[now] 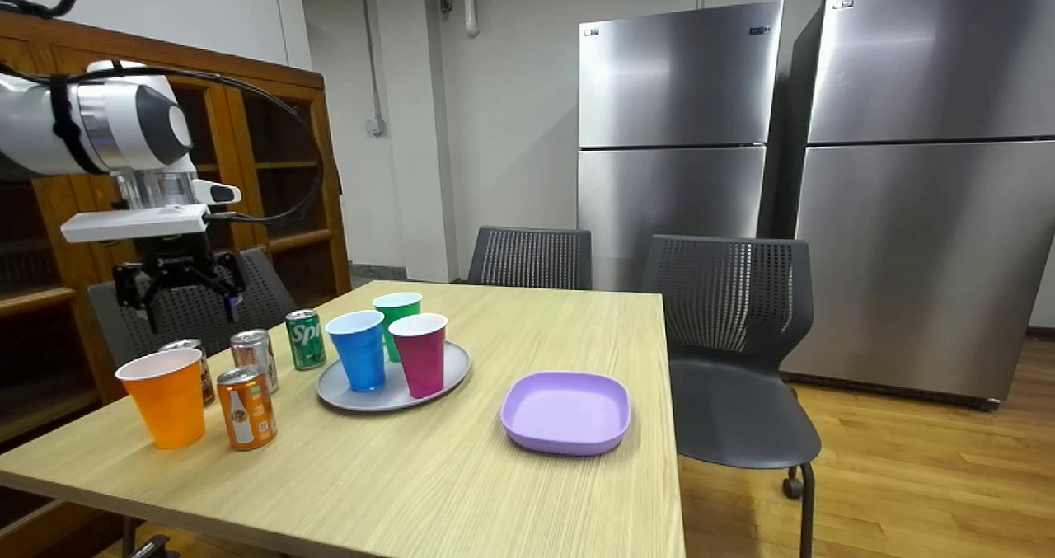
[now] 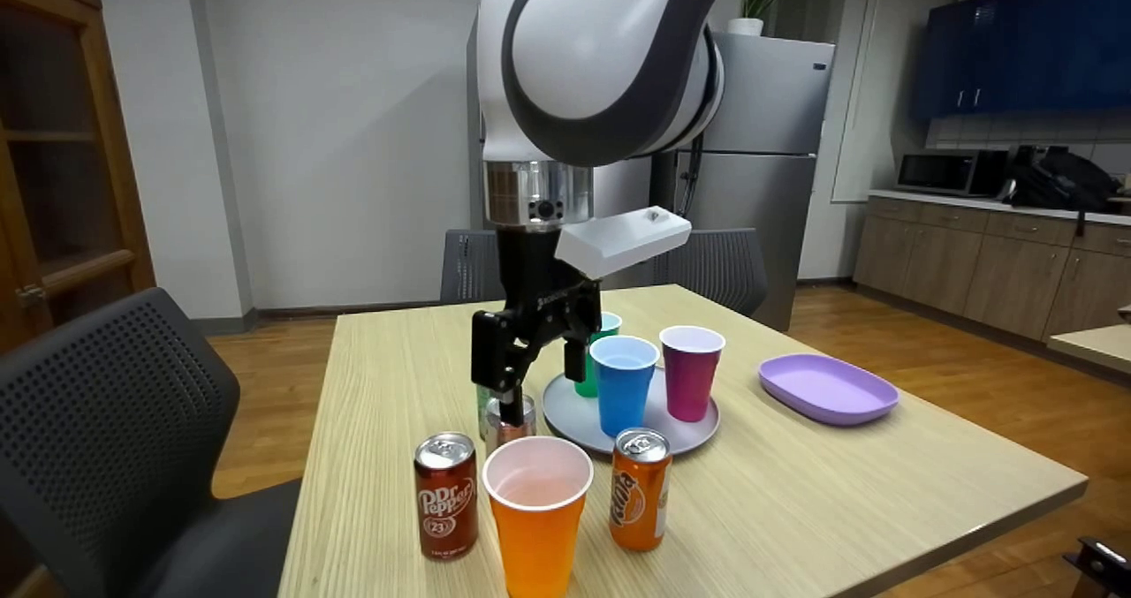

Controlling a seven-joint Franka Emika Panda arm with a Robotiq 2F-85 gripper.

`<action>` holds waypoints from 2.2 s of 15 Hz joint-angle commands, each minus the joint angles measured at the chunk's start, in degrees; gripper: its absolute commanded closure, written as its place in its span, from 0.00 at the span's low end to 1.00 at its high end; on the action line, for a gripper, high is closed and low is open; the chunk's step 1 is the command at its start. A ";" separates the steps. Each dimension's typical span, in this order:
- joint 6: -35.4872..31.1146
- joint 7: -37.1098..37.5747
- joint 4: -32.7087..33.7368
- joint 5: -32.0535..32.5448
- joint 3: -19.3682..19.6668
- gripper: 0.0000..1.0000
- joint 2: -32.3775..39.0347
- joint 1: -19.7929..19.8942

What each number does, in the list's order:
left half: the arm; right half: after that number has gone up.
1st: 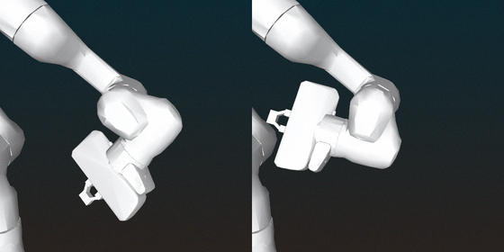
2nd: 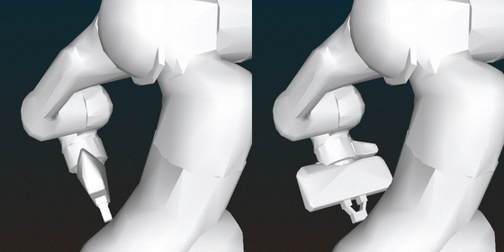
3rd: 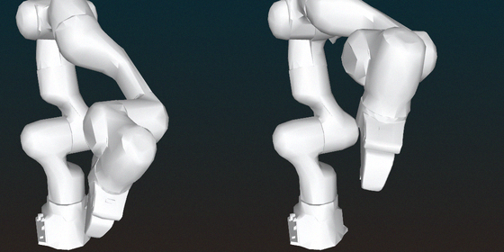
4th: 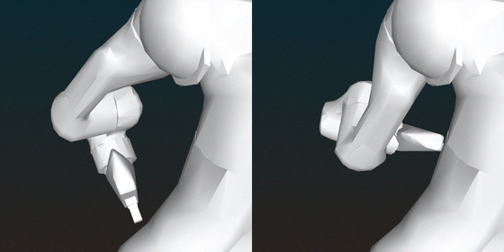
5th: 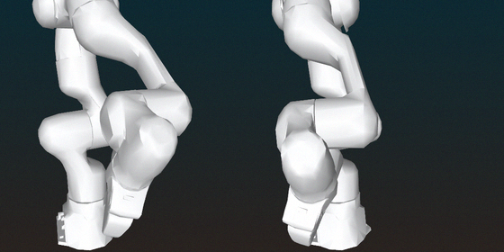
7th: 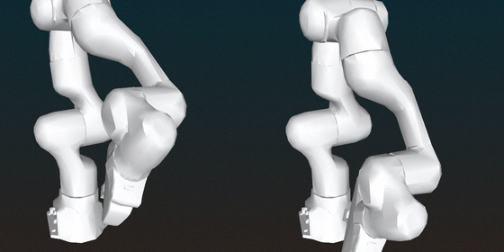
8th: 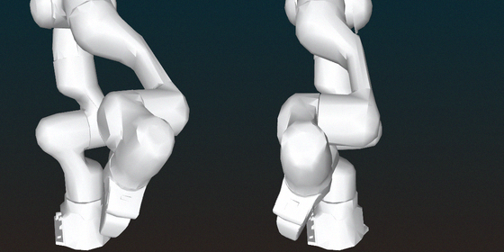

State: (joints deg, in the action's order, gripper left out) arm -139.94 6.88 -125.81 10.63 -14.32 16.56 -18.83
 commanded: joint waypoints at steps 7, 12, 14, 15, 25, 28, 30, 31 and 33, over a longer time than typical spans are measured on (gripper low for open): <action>2.01 1.28 0.46 0.53 0.99 0.00 2.22 -1.09; 2.35 1.49 0.85 0.62 1.59 0.00 3.73 -1.27; 2.57 1.23 1.02 0.44 1.59 0.00 4.20 -1.25; 2.65 1.21 1.07 0.44 1.62 0.00 4.40 -1.27; 3.00 0.99 1.12 0.56 1.59 0.82 4.40 -1.50; 2.87 1.05 0.88 0.56 1.56 1.00 4.07 -1.60; 2.85 1.17 0.54 0.59 1.51 1.00 3.42 -1.70; 2.88 1.41 0.36 0.85 1.57 1.00 2.69 -1.85; 2.74 1.88 -0.18 1.32 1.68 0.99 1.13 -2.06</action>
State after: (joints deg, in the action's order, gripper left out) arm -139.01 6.88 -125.57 10.63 -13.26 20.57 -19.78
